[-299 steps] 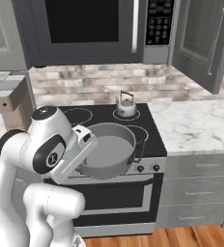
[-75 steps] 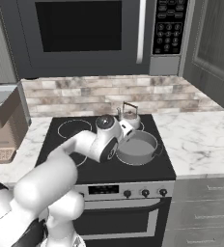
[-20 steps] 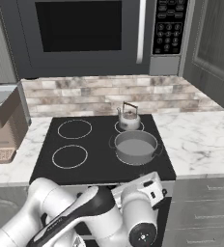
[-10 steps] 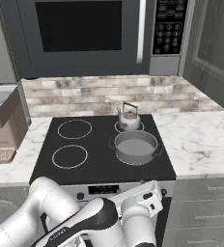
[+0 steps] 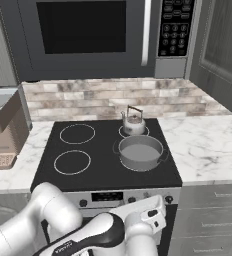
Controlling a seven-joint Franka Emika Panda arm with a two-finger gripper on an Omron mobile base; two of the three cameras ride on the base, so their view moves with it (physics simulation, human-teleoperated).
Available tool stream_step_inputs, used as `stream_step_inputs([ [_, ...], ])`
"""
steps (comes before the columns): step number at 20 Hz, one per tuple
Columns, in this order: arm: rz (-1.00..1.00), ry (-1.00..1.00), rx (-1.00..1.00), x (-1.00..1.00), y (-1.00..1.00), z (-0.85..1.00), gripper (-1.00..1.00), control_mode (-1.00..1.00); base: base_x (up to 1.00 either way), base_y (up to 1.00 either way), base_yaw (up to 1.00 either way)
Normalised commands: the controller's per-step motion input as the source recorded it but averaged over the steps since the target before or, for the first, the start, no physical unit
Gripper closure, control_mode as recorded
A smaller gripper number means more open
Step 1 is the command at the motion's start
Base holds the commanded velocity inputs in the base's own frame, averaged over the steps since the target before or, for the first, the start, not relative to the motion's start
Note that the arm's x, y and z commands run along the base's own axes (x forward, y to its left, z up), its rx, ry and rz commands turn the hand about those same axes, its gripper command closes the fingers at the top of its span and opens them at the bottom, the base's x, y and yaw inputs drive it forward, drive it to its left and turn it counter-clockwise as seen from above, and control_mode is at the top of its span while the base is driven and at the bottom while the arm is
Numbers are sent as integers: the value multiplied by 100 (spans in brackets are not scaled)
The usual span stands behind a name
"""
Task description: Pick the kettle from the cabinet and place it on a stove burner. Then pick the pot from the counter and place it on another stove burner. Finally, turn both burners on.
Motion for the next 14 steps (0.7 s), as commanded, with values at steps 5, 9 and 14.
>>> stream_step_inputs([
  [5,0,0,0,11,0,-8,-100,-100,0,0,0],
  [9,0,0,0,24,0,-26,-100,-100,0,0,0],
  [14,0,1,1,18,0,-36,-100,-100,0,0,0],
])
